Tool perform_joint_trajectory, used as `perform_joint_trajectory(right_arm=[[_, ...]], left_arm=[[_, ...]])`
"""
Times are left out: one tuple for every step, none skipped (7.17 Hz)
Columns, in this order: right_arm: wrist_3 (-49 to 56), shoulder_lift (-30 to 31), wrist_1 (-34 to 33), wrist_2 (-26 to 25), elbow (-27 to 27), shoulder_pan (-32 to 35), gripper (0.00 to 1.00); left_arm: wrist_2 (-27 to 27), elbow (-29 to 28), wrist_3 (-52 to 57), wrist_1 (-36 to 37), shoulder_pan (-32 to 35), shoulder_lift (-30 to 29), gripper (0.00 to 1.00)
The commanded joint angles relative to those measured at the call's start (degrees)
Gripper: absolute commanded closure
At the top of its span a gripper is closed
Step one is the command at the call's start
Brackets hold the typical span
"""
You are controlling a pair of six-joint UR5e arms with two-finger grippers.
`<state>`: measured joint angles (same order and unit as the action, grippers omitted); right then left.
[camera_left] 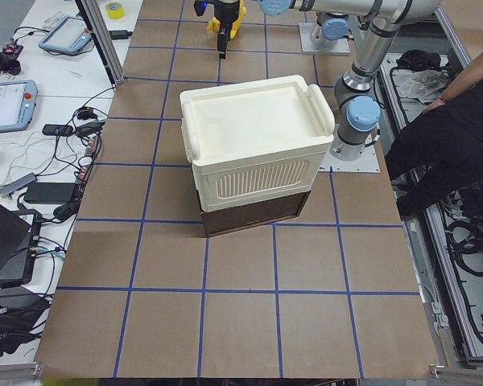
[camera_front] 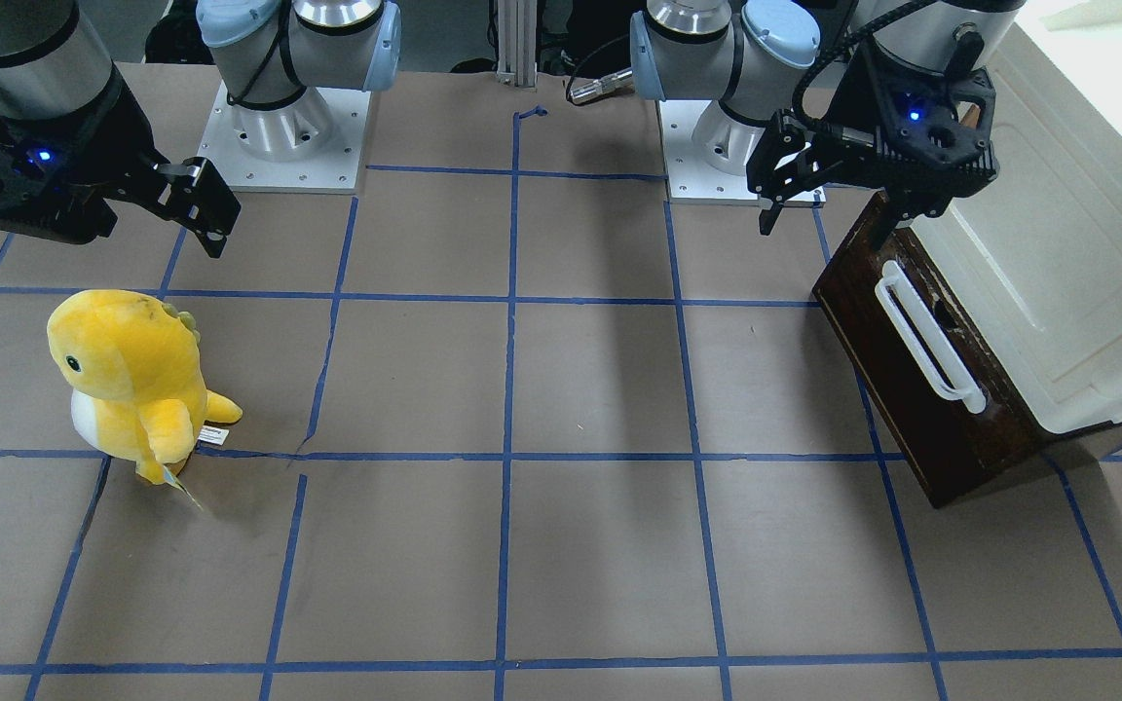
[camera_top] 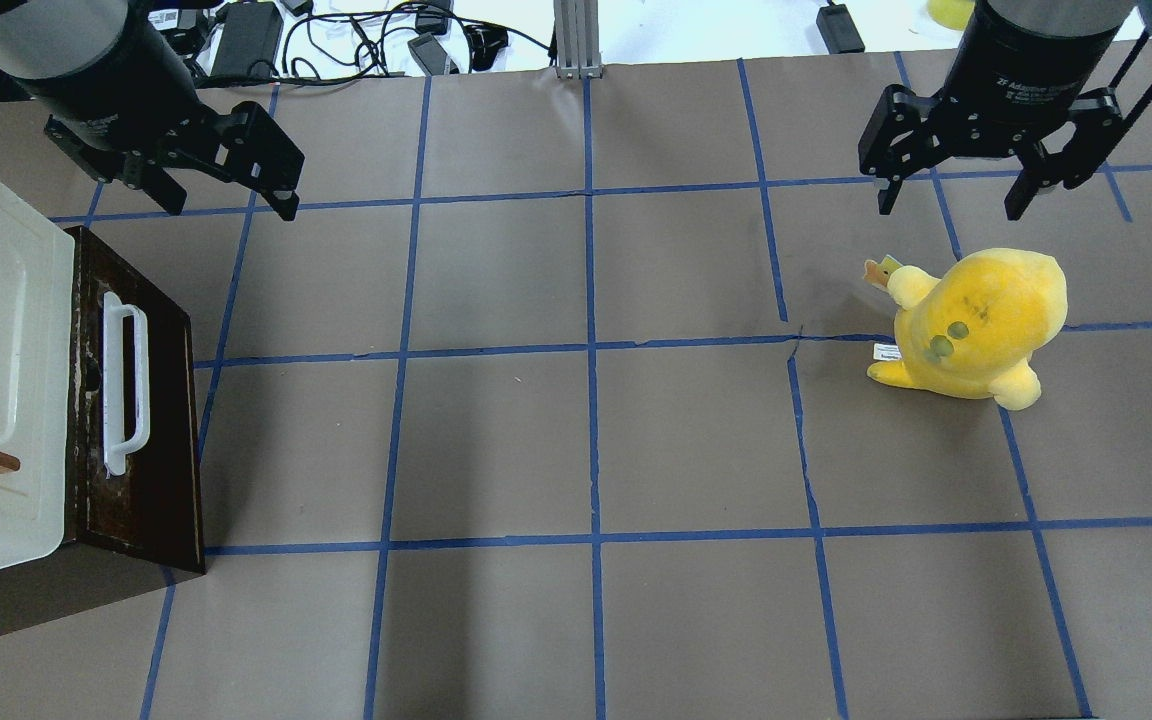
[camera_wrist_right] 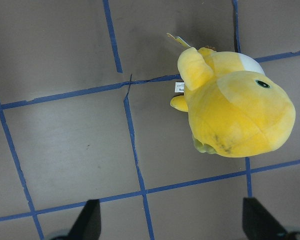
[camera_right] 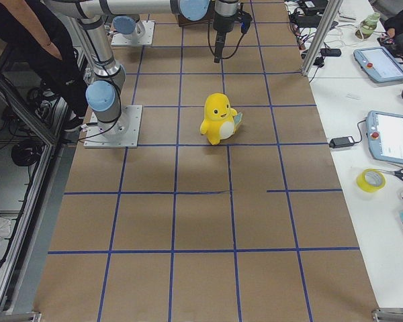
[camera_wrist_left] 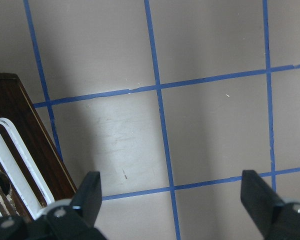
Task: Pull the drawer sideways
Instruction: 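Move the left gripper toward the white handle on the wooden cabinet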
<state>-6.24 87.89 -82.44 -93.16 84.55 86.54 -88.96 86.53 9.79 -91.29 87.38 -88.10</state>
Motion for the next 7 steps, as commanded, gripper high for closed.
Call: perform_joint_trajectory(right_arm=[[0.0, 0.0, 0.0, 0.0, 0.0, 0.0, 0.00], [0.0, 0.0, 0.0, 0.0, 0.0, 0.0, 0.00], [0.0, 0.0, 0.0, 0.0, 0.0, 0.0, 0.00], [0.0, 0.0, 0.0, 0.0, 0.0, 0.0, 0.00], [0.0, 0.0, 0.0, 0.0, 0.0, 0.0, 0.00], [0.0, 0.0, 0.0, 0.0, 0.0, 0.0, 0.00], [0.0, 0.0, 0.0, 0.0, 0.0, 0.0, 0.00]], left_arm=[[-0.8, 0.0, -0.6, 0.2, 0.2, 0.2, 0.00], [-0.8, 0.0, -1.1, 0.5, 0.1, -0.2, 0.00], [-2.3, 0.1, -3.9, 0.7, 0.1, -1.1, 0.00], [-6.5, 1.2, -12.4, 1.0, 0.1, -1.8, 0.00], [-10.7, 3.3, -17.0, 1.2, 0.9, -2.6, 0.00], [-16.4, 5.8, -22.4, 2.7, 3.6, -4.0, 0.00], [-23.7, 9.5, -30.2, 5.7, 6.7, -5.8, 0.00]])
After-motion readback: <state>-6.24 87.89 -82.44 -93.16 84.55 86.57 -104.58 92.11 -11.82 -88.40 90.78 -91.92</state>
